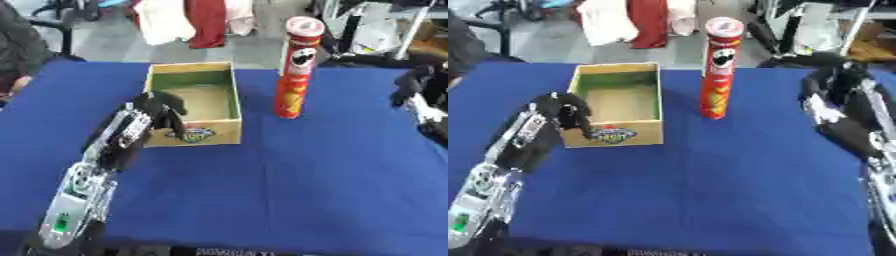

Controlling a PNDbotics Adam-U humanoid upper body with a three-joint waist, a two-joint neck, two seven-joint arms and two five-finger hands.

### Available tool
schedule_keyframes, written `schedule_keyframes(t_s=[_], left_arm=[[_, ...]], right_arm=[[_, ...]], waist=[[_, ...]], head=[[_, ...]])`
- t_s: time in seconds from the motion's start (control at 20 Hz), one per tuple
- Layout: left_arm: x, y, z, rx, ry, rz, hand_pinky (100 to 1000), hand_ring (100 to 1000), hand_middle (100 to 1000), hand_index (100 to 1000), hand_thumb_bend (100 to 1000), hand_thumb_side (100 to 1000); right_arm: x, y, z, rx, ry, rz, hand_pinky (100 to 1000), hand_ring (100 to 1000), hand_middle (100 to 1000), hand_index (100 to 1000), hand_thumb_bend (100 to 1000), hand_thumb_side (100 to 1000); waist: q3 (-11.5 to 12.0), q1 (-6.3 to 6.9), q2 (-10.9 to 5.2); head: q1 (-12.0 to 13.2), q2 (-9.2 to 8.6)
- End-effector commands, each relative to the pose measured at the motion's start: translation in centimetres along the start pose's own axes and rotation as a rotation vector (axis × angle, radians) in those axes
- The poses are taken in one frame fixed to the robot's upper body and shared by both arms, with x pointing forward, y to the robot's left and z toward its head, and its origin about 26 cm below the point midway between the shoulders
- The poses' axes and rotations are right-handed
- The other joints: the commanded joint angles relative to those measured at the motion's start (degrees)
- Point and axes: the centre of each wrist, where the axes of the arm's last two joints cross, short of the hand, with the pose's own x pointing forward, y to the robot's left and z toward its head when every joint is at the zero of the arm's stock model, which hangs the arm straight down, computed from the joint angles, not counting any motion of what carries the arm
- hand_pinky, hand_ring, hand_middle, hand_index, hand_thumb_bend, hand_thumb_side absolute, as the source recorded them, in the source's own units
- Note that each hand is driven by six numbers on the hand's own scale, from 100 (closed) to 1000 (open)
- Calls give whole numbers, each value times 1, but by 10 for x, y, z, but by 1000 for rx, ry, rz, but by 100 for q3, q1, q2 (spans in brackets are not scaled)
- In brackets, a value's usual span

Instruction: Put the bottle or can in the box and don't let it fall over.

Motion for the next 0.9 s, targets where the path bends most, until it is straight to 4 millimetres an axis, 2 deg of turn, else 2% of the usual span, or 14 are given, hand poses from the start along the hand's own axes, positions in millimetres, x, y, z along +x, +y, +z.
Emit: schedule_keyframes(t_s=[0.05,0.35,0.4,0.45,0.55,0.75,0.85,0.9], left_arm=[[7,5,-1,-24,-22,-16,508,525,622,700,100,648],[8,4,-2,-59,-38,-5,524,537,635,698,100,650],[8,4,-2,-62,-38,-4,525,537,635,697,100,649],[8,4,-2,-64,-39,-3,525,537,635,697,100,650],[8,4,-2,-70,-40,-3,526,537,635,695,100,650],[8,3,-5,-83,-51,1,528,537,635,694,100,647],[9,2,-6,-90,-57,4,530,537,636,694,100,648],[9,2,-7,-94,-60,5,530,537,636,694,100,649]], right_arm=[[11,-22,-23,44,-17,114,517,562,597,885,226,358],[28,-44,-83,168,-39,242,585,623,666,922,289,408],[30,-46,-91,191,-41,259,609,644,685,930,277,452],[32,-46,-100,217,-43,276,623,657,695,936,321,429],[32,-44,-117,275,-37,300,689,718,741,958,374,455],[18,-31,-149,417,50,350,834,834,834,995,537,522],[9,-21,-160,479,95,375,886,892,882,1000,649,509],[6,-16,-165,509,115,389,913,916,901,1000,659,485]], waist=[[33,-22,-86],[131,-31,-94],[140,-32,-94],[151,-34,-93],[171,-33,-90],[246,1,-80],[287,30,-66],[307,46,-56]], head=[[-102,33],[-203,6],[-217,2],[-243,1],[-282,-6],[-406,-44],[-497,-79],[-536,-100]])
